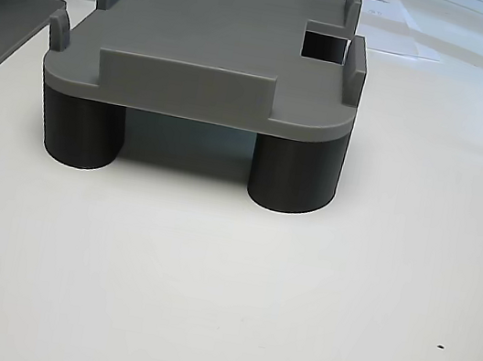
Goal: Move top rectangular frame to the holder.
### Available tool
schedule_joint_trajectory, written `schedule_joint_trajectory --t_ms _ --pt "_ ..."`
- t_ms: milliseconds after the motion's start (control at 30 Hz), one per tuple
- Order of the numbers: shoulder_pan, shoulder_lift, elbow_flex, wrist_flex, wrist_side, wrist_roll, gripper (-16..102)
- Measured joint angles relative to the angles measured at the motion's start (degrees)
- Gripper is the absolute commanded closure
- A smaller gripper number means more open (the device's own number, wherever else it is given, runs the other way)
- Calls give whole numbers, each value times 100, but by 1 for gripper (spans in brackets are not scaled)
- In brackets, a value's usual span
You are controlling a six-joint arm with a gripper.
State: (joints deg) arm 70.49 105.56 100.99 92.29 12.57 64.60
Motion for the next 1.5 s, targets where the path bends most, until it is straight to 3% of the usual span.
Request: schedule_joint_trajectory --t_ms 300,633,800,1067,1300,1500 --pt "-1160 -466 -1055 202 1037 2250 97" --pt "-2461 -1433 -1916 202 1107 5036 96" --pt "-3041 -1995 -2540 202 1002 5880 97" --pt "-3621 -2681 -3120 202 396 6513 97" --pt "-3665 -2769 -2962 202 -88 6574 97" --pt "-3665 -2707 -2716 193 -176 6469 97"
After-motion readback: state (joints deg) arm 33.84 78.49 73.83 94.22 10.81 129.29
